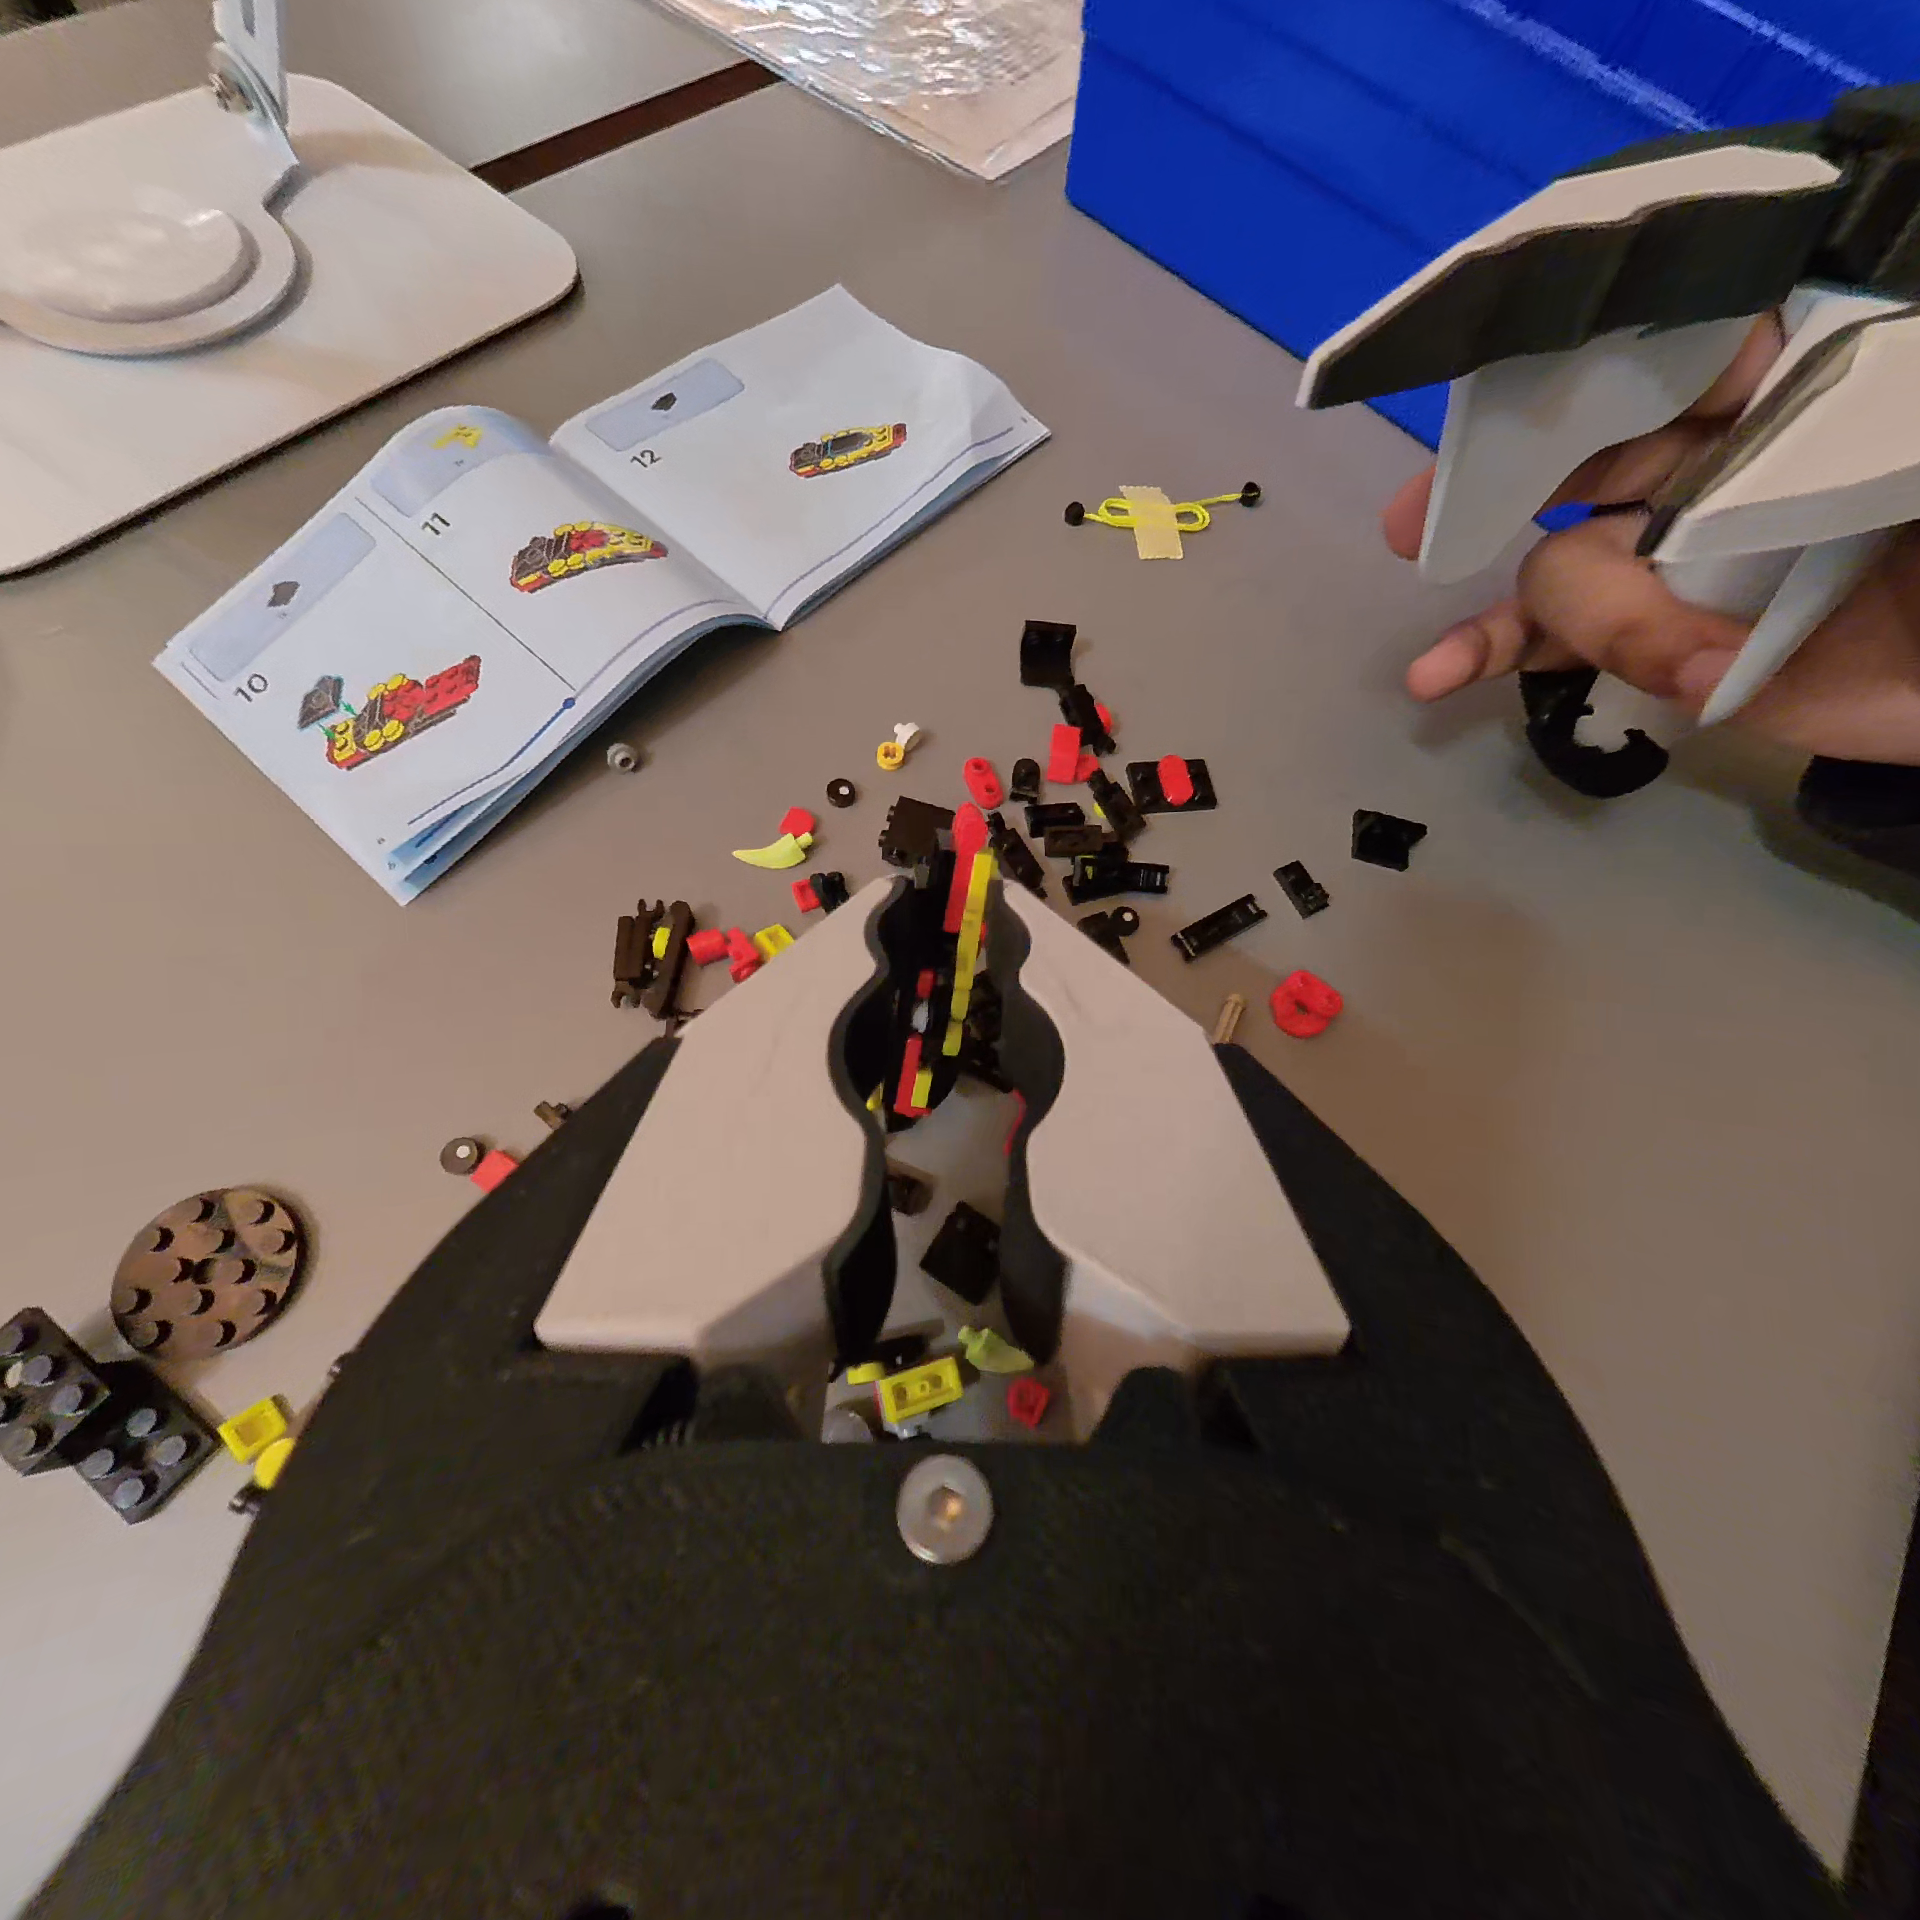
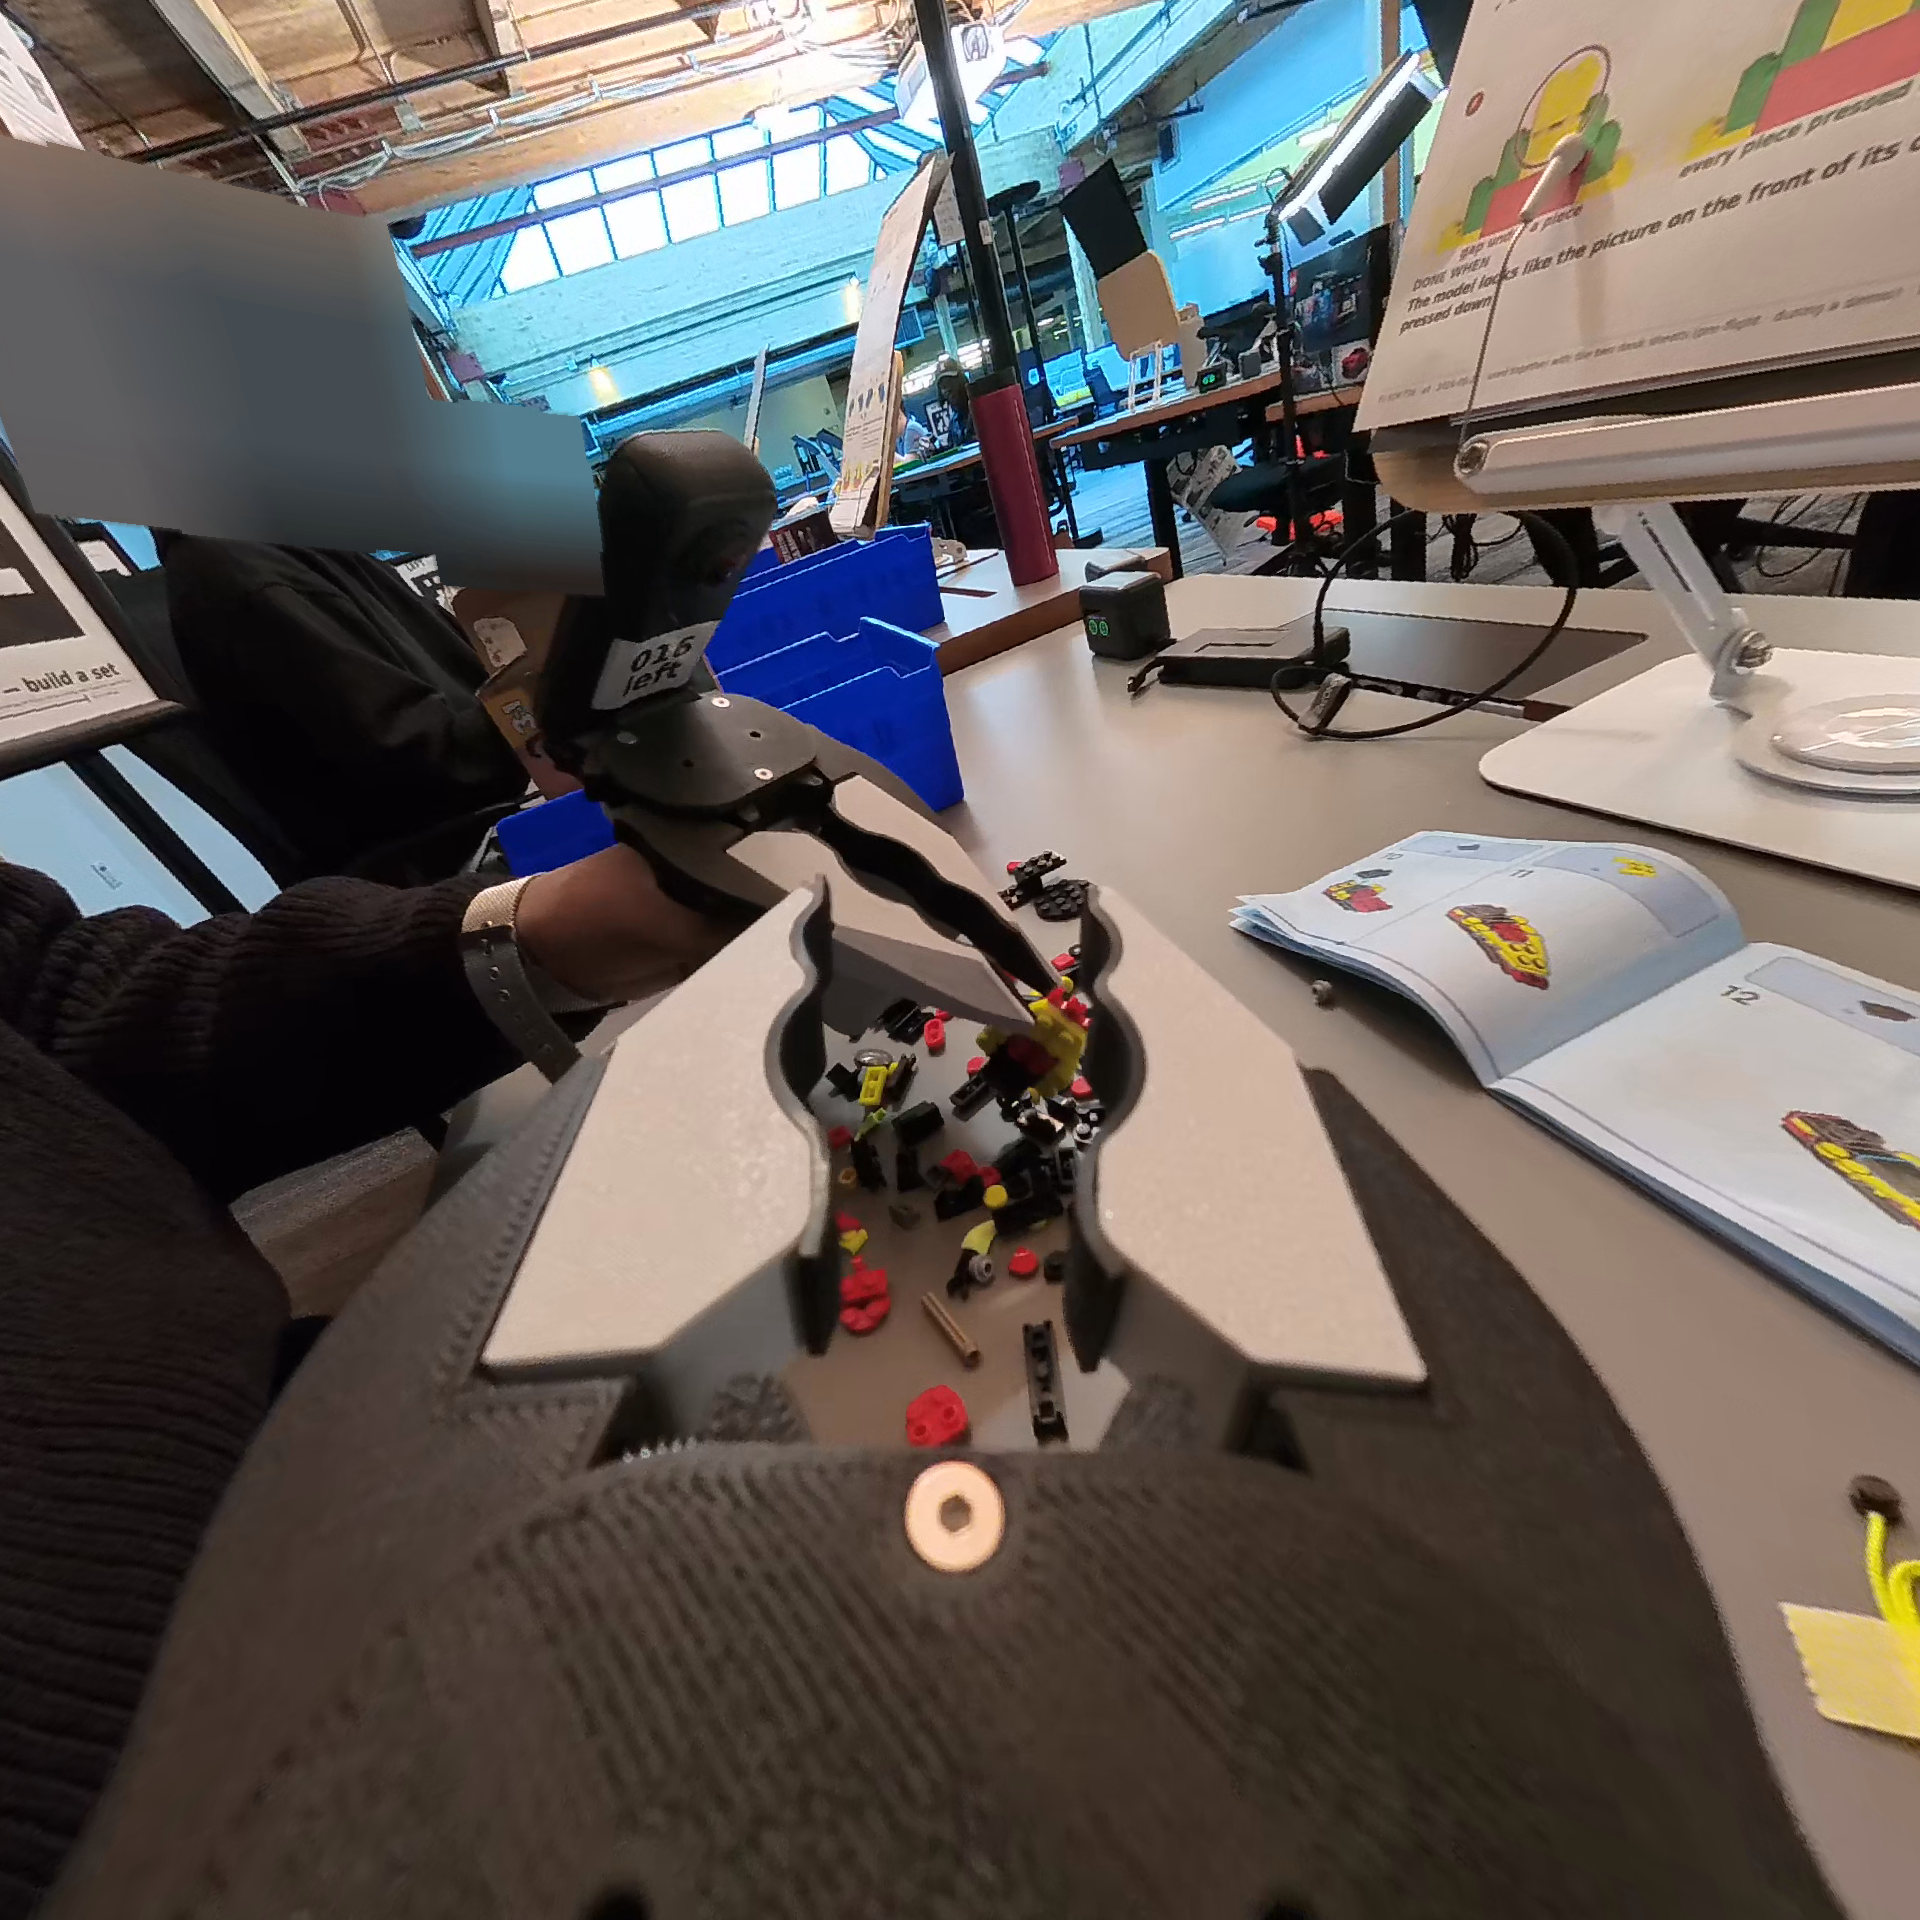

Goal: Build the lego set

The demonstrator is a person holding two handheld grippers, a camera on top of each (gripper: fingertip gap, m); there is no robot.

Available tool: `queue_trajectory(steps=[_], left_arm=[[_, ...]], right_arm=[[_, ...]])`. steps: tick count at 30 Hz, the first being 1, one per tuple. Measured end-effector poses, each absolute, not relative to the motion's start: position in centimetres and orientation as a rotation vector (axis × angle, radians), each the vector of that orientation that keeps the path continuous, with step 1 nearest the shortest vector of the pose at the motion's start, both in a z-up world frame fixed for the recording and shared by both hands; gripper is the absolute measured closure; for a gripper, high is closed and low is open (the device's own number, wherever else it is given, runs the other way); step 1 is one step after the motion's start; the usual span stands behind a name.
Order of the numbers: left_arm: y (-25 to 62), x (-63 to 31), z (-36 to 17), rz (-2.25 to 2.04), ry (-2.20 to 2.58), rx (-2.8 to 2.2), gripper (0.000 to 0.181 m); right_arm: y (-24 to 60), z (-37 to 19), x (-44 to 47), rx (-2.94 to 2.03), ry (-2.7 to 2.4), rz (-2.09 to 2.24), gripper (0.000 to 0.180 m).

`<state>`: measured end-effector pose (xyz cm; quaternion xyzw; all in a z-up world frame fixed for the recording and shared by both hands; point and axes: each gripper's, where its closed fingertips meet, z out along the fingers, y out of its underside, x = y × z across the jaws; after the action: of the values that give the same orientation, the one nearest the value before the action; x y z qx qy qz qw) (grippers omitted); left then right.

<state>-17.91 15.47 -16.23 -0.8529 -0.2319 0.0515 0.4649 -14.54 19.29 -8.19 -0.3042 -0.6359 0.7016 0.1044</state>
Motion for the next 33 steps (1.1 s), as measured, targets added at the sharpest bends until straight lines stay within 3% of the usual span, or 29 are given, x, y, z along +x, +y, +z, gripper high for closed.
queue_trajectory(steps=[1, 33], left_arm=[[15.48, -17.89, -16.18, 0.116, -0.573, -2.088, 0.172], [14.89, -18.57, -16.36, 0.086, -0.615, -2.039, 0.172]], right_arm=[[19.25, -8.21, -14.53, -0.897, -1.877, 2.069, 0.133], [18.89, -8.18, -14.36, -0.889, -1.892, 2.083, 0.133]])
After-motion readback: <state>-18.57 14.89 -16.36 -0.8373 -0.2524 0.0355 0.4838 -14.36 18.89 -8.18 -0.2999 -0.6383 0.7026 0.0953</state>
